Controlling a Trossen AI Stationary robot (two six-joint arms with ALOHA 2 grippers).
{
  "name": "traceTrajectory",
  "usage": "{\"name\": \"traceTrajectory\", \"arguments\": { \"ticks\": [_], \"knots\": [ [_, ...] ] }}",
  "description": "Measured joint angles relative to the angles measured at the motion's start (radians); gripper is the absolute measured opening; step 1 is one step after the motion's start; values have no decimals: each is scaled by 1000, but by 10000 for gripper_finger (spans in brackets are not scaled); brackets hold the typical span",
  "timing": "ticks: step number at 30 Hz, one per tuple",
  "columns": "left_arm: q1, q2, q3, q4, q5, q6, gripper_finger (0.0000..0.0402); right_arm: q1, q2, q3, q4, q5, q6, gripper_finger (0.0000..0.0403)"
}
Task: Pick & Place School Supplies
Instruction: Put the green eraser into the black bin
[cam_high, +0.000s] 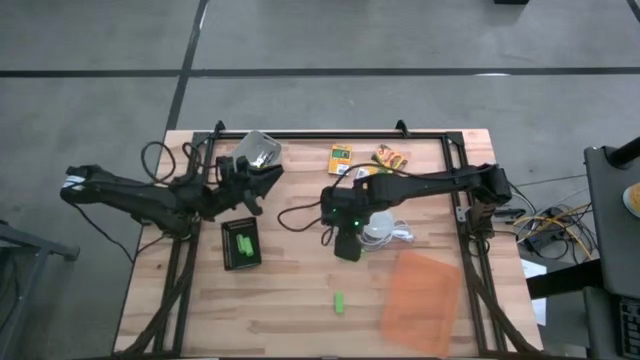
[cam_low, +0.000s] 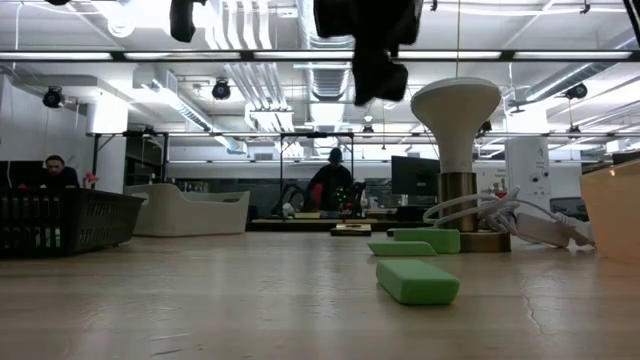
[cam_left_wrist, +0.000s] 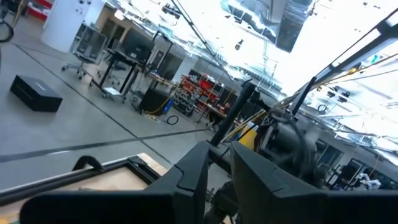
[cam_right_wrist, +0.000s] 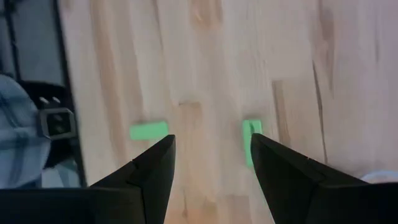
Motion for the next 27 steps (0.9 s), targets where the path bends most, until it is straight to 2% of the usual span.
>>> {"name": "traceTrajectory", "arguments": {
  "ticks": [16,23,27],
  "knots": [
    [0,21,0,-32,1,-28,76,-1,258,39,-164,11,-128,205],
    [0,22,0,-49,1,-31,76,-1,300,50,-185,16,-129,205],
    [0,21,0,-49,1,-32,76,0,301,51,-181,121,-129,205]
  ]
}}
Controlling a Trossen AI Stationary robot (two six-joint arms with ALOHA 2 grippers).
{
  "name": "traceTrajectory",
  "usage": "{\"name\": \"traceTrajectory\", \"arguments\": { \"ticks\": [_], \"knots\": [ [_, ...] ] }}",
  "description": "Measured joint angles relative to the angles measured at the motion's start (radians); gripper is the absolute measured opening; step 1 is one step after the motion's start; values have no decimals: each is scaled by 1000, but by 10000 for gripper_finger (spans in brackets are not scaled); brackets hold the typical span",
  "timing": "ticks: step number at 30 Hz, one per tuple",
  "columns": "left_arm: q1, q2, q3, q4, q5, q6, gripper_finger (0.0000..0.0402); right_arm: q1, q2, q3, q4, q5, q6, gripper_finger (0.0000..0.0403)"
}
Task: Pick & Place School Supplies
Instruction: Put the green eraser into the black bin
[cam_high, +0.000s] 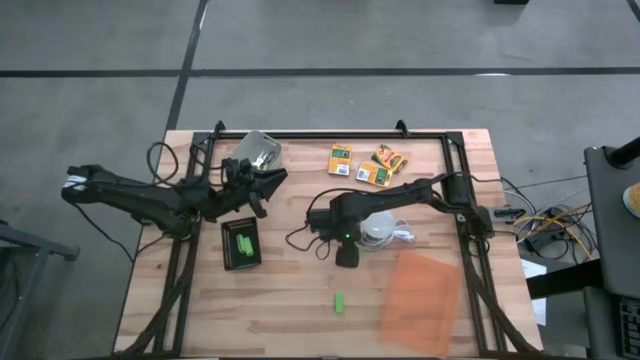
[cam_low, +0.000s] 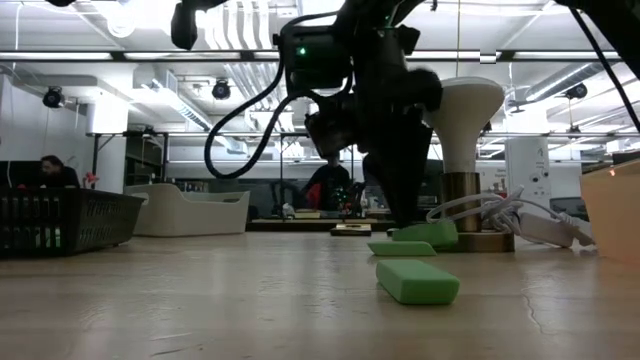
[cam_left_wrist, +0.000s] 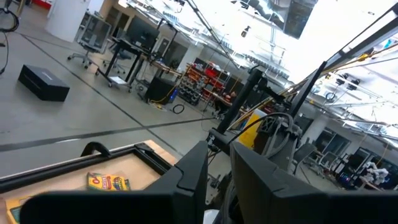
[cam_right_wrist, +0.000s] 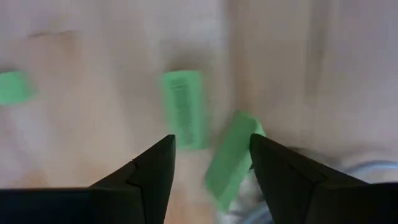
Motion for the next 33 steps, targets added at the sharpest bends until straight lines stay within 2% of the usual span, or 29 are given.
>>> {"name": "traceTrajectory", "arguments": {
  "ticks": [4,9,14,28,33],
  "knots": [
    [0,0,0,-2,0,0,76,-7,0,0,0,75,0,205],
    [0,0,0,-3,0,-1,76,-7,0,22,0,30,0,205],
    [0,0,0,-3,0,1,76,-12,-1,45,-3,71,0,205],
    [0,0,0,-4,0,0,76,-11,-1,9,-37,65,8,205],
    [0,0,0,-4,0,0,76,-9,-1,-9,-15,7,22,205]
  ]
}}
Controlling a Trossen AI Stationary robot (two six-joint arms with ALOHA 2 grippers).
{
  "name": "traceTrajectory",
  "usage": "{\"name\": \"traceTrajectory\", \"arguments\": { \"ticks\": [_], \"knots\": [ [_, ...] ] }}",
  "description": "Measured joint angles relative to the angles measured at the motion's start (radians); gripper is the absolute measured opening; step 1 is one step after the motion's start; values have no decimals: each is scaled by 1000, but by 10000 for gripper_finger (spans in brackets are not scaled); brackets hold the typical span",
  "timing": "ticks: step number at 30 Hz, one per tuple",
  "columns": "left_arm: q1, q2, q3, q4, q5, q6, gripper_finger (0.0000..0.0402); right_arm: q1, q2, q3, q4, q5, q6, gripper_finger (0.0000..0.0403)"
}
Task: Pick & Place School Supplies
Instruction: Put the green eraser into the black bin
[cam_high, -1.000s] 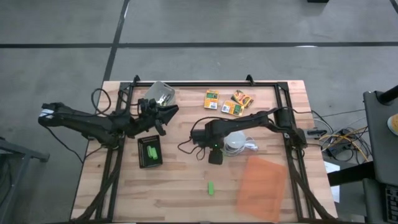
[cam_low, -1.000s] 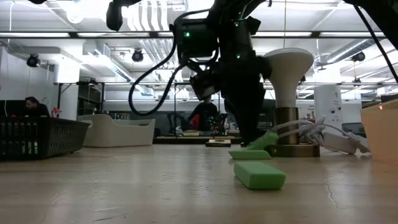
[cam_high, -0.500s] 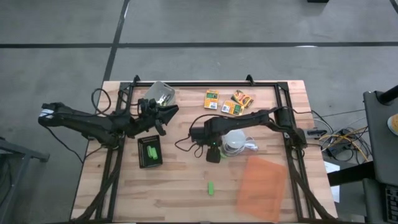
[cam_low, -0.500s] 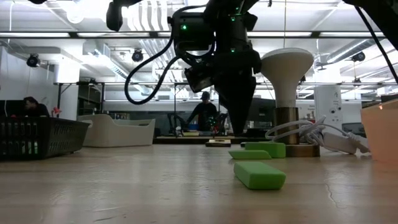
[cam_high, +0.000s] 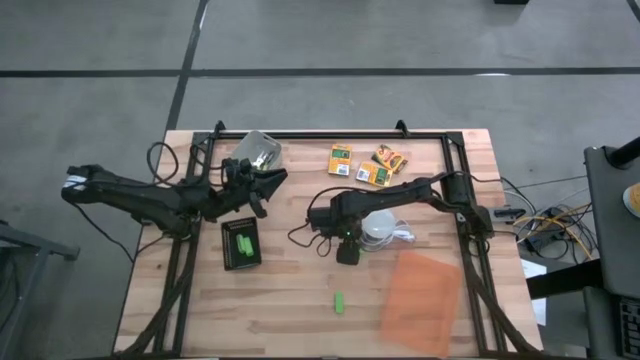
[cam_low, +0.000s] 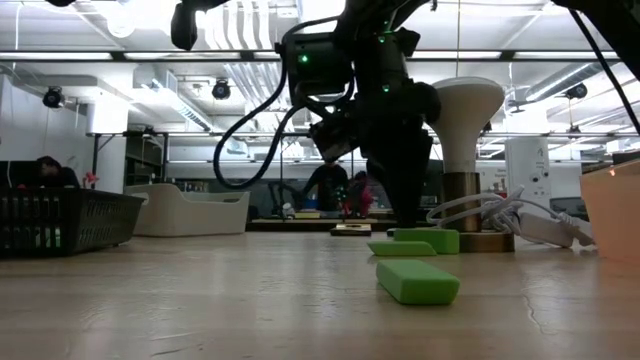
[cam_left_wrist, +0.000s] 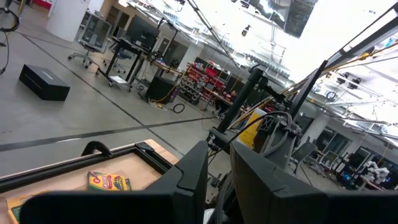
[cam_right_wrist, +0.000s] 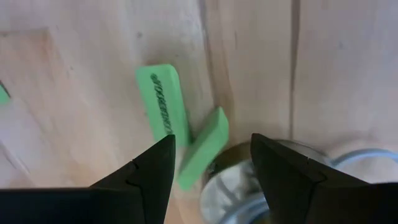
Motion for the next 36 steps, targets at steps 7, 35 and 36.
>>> {"name": "traceTrajectory", "arguments": {
  "ticks": [7,35,36],
  "knots": [
    [0,0,0,0,0,0,76,1,1,-21,17,-7,9,205],
    [0,0,0,-1,0,2,76,2,2,-59,40,-18,6,35],
    [0,0,0,-1,0,2,76,2,1,-59,40,-18,6,37]
  ]
}}
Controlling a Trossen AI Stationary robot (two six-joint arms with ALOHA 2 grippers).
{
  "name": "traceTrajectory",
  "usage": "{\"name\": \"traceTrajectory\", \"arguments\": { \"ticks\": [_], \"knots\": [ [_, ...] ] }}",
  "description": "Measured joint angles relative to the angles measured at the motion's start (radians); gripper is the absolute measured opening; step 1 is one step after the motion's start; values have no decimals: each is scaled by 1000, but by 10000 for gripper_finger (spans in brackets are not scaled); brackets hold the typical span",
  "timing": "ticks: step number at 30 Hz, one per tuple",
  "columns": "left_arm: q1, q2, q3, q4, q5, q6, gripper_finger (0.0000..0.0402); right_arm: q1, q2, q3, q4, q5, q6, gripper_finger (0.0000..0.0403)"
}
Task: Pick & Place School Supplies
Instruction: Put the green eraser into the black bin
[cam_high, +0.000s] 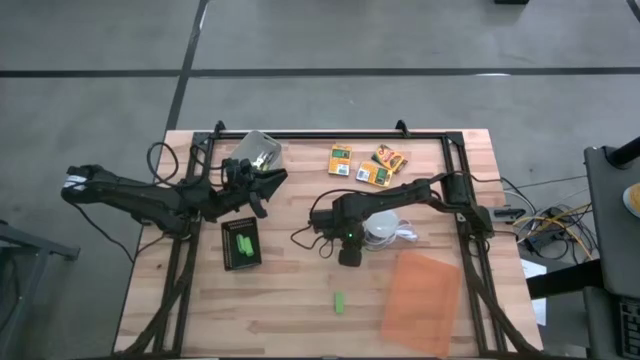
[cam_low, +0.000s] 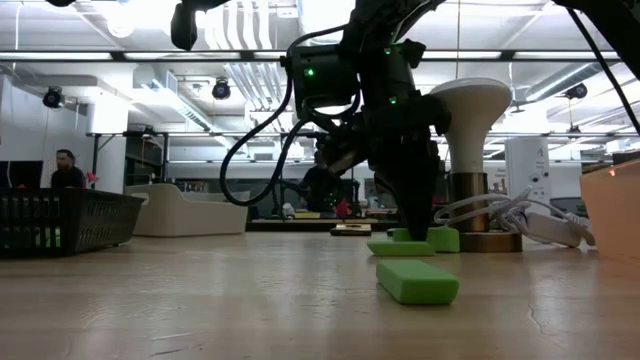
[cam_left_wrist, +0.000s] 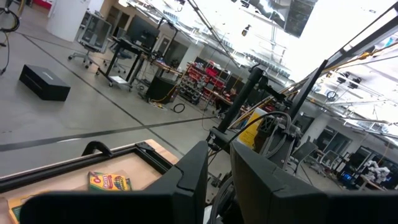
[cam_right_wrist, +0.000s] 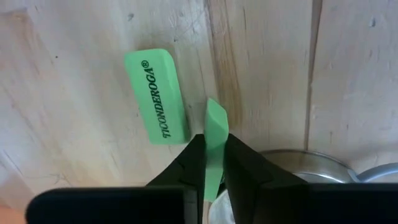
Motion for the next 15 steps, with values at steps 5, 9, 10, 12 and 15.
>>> {"name": "traceTrajectory", "arguments": {
  "ticks": [5,9,10,12,15],
  "knots": [
    [0,0,0,0,0,0,76,0,-8,-1,3,4,3,41],
    [0,0,0,0,-1,0,76,-6,-15,28,-2,7,-1,41],
    [0,0,0,0,-2,0,76,-7,-17,38,-8,7,-2,42],
    [0,0,0,0,-3,1,76,-10,-28,60,-14,6,-5,42],
    [0,0,0,-3,-4,1,76,-20,-44,96,-49,7,-5,42]
  ]
}}
